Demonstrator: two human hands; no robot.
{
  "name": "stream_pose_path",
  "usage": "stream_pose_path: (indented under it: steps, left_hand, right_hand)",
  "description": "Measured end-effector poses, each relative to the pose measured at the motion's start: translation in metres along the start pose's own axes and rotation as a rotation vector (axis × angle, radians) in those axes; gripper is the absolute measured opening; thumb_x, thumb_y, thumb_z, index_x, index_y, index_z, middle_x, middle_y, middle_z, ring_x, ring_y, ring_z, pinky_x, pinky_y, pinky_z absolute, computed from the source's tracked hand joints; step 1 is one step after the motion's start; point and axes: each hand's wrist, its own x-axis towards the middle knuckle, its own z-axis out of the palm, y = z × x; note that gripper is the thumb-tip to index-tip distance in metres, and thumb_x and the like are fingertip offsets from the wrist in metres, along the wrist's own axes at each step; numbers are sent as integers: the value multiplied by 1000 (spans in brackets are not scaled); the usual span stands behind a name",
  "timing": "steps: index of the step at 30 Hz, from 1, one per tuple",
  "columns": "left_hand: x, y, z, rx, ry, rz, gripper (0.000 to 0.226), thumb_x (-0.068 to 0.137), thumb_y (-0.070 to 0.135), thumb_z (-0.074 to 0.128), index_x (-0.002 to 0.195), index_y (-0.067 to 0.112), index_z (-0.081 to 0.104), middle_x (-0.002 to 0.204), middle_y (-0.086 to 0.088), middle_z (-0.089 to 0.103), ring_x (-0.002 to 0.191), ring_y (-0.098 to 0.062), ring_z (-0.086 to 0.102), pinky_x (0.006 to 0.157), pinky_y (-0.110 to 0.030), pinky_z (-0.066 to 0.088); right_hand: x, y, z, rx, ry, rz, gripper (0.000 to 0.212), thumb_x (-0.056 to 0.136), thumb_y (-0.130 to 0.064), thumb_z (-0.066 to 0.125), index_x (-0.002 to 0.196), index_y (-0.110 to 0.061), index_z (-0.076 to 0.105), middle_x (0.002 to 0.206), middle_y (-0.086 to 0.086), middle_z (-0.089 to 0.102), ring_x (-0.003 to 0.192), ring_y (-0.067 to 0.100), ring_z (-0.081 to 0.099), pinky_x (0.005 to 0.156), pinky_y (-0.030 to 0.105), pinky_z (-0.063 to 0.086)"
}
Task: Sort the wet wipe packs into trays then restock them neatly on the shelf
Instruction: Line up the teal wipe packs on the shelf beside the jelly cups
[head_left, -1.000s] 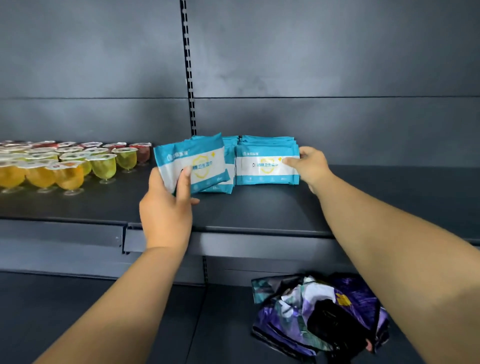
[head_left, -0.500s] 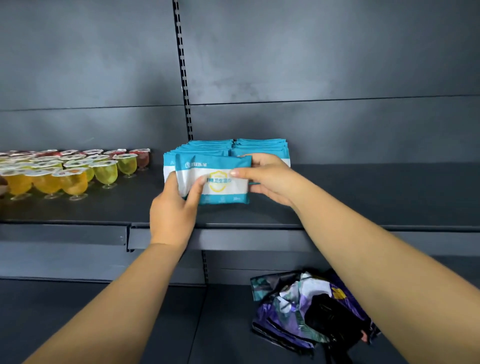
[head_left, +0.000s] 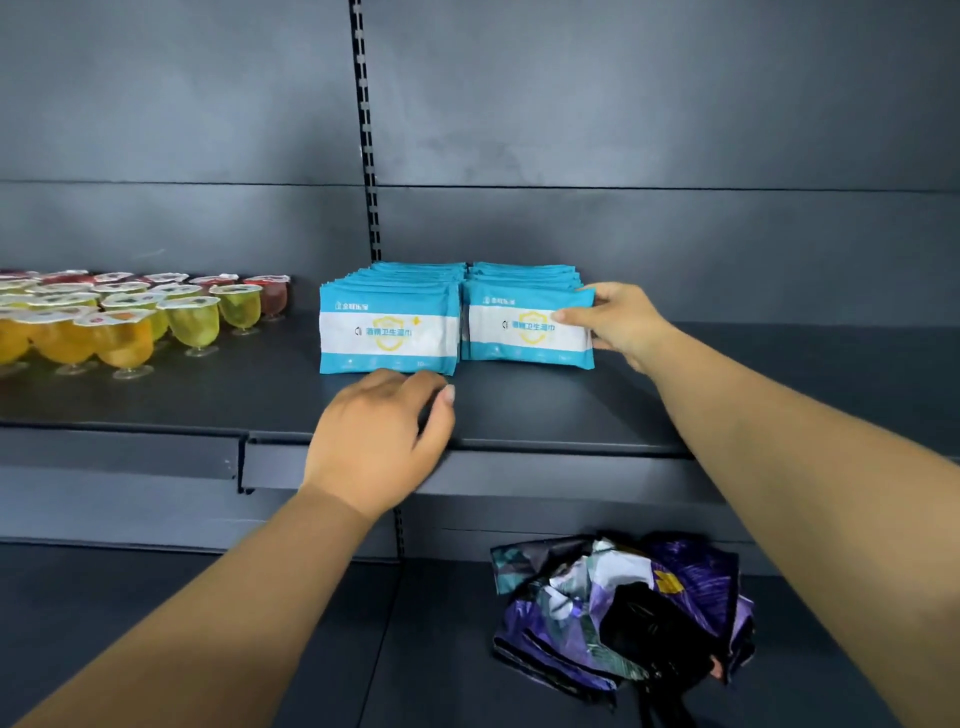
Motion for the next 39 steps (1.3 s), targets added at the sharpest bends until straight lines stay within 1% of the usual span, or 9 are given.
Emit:
stream_pose_path:
  steps: [5,10,18,21,23,28,32,36,39]
  left_hand:
    - [1,-4,2,-23,1,18,36,88,27,38,69,10,64,54,-3,58,53,-25,57,50,-24,43]
    - [1,-8,3,-31,1,31,39,90,27,36,69,9,62,55,-5,57,52,-26,55,48,-30,44]
    - [2,-8,4,-12,47,44,38,89,24,35,62,8,56,49,-6,52,46,-26,51,46,-26,36]
    - [0,-8,3,-52,45,63,39,89,25,35,62,7,55,50,-7,51,48,-27,51,50,-25,32]
    - [2,-7,1,-129,40,33,42,89,30,33,70,5,61,58,-10,57,59,-30,56,58,-27,34]
    - [-20,11,-18,-218,182,32,34,88,26,42,86,2,66,87,-13,67,89,-26,53,77,-29,31]
    - [-95,52,-15,-242,-11,98,31,88,25,44,84,4,66,86,-9,66,87,-27,55,79,-34,35]
    - [-190,103,18,-249,-275,1,31,86,28,45,81,7,67,81,-8,67,84,-25,56,74,-36,41]
    - [-268,134,38,-236,-387,-58,19,85,26,46,84,14,62,75,-8,66,77,-24,53,69,-34,42]
  right_hand:
    - [26,7,10,-302,77,-96,38,73,-19,78,105,-16,57,118,8,62,109,24,59,96,39,47]
    - [27,12,13,-594,174,-244,47,79,-28,72,118,-12,52,126,9,45,116,24,46,92,24,35]
    - [-7,1,10,-768,253,-242,58,85,-31,66,132,-14,39,133,10,39,122,28,43,99,34,36]
    - [-45,-4,9,-765,275,-351,36,87,-25,63,118,-9,56,119,11,54,111,26,51,90,30,39]
    - [-82,1,13,-742,303,-559,24,84,-22,65,101,-5,65,104,13,61,97,30,58,83,30,41]
    - [-175,41,13,-763,280,-902,28,79,-30,53,76,-6,69,75,7,66,68,27,62,69,28,42]
    - [-224,115,-8,-847,111,-815,29,78,-32,52,72,-10,71,72,3,67,64,24,62,64,27,48]
    - [-265,208,-26,-821,-95,-597,31,75,-34,50,68,-11,70,68,3,68,62,24,64,58,24,51]
    - [-297,275,-30,-790,-220,-469,20,69,-28,62,64,-10,70,63,5,67,57,28,63,52,29,54]
